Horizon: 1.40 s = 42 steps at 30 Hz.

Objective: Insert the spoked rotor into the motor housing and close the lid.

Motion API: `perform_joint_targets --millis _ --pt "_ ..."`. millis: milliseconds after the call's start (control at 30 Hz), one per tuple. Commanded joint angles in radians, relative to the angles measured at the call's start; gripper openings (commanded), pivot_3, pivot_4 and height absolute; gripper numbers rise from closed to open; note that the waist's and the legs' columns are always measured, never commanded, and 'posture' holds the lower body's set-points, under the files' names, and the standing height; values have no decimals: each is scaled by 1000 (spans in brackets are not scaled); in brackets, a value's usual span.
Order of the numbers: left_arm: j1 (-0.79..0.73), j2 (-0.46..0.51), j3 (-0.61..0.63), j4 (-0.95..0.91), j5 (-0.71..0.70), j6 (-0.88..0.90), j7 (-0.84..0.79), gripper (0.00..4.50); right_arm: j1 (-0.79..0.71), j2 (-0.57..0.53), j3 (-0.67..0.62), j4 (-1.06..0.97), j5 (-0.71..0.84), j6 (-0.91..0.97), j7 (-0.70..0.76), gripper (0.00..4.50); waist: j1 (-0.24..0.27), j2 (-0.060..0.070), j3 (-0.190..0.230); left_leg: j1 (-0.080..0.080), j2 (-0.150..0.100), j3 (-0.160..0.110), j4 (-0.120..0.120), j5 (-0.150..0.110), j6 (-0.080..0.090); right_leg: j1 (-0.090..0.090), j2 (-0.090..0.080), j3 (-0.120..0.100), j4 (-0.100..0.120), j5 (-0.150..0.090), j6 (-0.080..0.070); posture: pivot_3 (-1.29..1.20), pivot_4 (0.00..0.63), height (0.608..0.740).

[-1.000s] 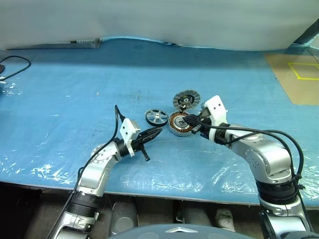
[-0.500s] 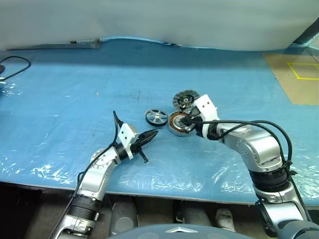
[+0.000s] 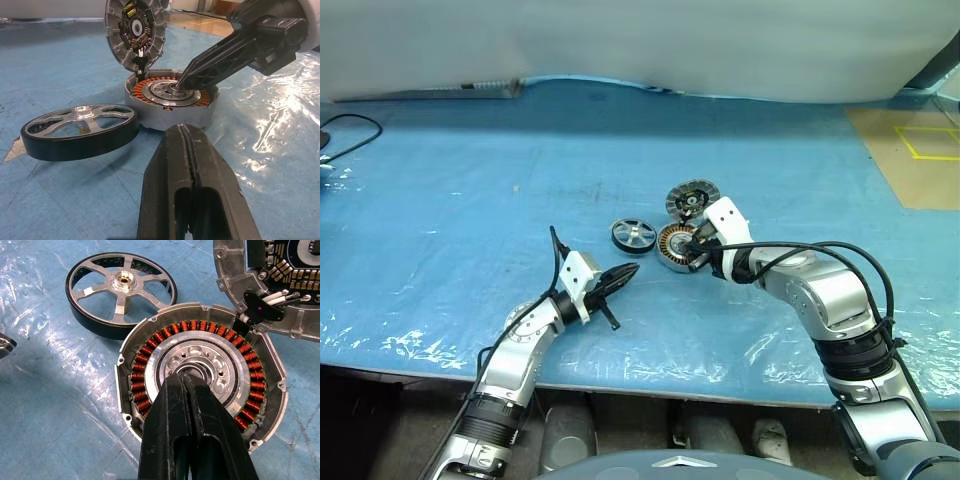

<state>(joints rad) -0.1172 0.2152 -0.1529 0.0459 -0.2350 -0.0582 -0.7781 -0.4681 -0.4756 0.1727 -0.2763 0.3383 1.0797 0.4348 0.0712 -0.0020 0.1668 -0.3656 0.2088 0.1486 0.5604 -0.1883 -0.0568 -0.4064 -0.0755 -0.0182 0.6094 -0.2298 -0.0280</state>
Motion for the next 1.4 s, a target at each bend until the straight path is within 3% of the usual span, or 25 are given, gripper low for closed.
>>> perform_joint_targets --millis 33,700,900,1167,1267,1400 --pt "3 0 1 -4 5 -35 8 0 -28 8 12 21 -20 -2 -3 14 0 0 0 0 0 0 1 0 0 0 0 0 0 0 0 0 150 740" --pt "9 -6 6 71 17 -98 31 0 -93 24 71 108 -102 -24 0 14 -1 1 0 1 0 0 2 0 0 0 0 1 2 0 0 0 150 740" --pt "8 -4 17 66 4 -90 32 0 -82 28 35 42 -63 -36 41 14 -1 1 0 2 0 0 3 0 0 0 0 2 5 0 0 0 150 740" --pt "-34 84 98 -48 -179 126 -49 0 -30 -1 -39 -77 29 -91 145 14 0 1 0 1 1 0 3 0 0 -1 1 2 5 0 -1 0 150 740" --pt "-106 131 135 -36 -220 260 -38 0 -21 -1 -19 -78 18 -114 144 14 0 1 0 1 0 0 3 0 0 -1 0 2 5 0 -1 0 150 740" --pt "-235 162 150 80 -212 297 -78 0 -21 11 2 -69 7 -135 136 14 0 1 0 1 0 0 5 0 0 -1 0 3 7 0 -1 0 150 740"
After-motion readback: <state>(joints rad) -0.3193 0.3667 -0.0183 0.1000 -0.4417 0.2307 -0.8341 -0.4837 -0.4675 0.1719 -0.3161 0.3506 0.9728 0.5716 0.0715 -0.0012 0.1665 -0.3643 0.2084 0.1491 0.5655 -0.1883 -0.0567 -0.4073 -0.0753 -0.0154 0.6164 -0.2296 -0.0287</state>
